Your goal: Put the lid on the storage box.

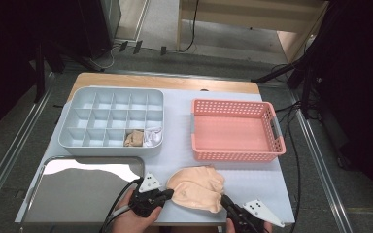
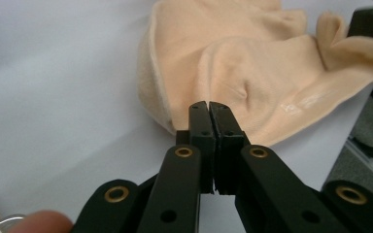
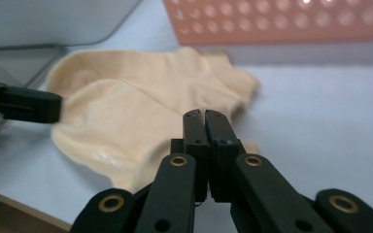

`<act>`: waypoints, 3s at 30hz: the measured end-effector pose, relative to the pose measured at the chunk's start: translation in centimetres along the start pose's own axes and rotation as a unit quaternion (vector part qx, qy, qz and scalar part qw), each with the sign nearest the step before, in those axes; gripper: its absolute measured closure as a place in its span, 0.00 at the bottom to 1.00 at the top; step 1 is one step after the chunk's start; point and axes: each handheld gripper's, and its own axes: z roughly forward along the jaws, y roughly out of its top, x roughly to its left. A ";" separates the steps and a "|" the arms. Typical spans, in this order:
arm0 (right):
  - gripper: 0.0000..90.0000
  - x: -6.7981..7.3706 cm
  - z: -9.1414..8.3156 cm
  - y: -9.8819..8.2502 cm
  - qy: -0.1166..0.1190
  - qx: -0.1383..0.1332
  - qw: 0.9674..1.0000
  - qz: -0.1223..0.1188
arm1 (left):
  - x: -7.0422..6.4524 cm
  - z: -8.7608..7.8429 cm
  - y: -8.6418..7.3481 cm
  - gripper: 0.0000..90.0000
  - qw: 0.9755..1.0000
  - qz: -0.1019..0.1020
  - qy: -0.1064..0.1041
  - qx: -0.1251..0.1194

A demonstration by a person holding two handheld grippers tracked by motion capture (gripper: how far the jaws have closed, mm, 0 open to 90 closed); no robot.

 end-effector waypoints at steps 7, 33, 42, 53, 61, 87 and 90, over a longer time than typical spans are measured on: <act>0.86 -2.0 -1.1 -0.8 -0.028 0.035 0.998 0.042 | -0.1 -0.3 0.1 0.83 1.000 0.003 -0.015 -0.024; 0.95 1.7 -2.5 0.8 -0.016 -0.043 0.998 -0.034 | -0.6 -0.9 -0.1 1.00 0.999 0.007 -0.006 -0.030; 0.95 0.7 0.4 3.6 0.021 -0.054 0.996 -0.069 | 0.9 -1.9 0.7 1.00 0.998 -0.014 0.021 -0.061; 0.75 -3.6 4.5 3.6 0.006 -0.017 1.000 0.002 | 1.1 -0.7 0.6 0.91 0.999 -0.009 0.022 -0.024; 0.62 -2.7 3.3 2.7 0.007 0.015 0.999 0.047 | 1.1 -0.4 1.7 0.58 0.997 -0.013 0.061 -0.046; 0.68 -3.7 5.4 2.9 0.020 0.022 0.999 0.029 | 2.3 0.1 1.4 0.84 0.998 -0.033 0.042 -0.024; 0.67 -3.8 5.4 2.8 0.023 0.029 0.998 0.043 | 2.1 0.2 1.3 0.87 0.999 -0.028 0.042 -0.019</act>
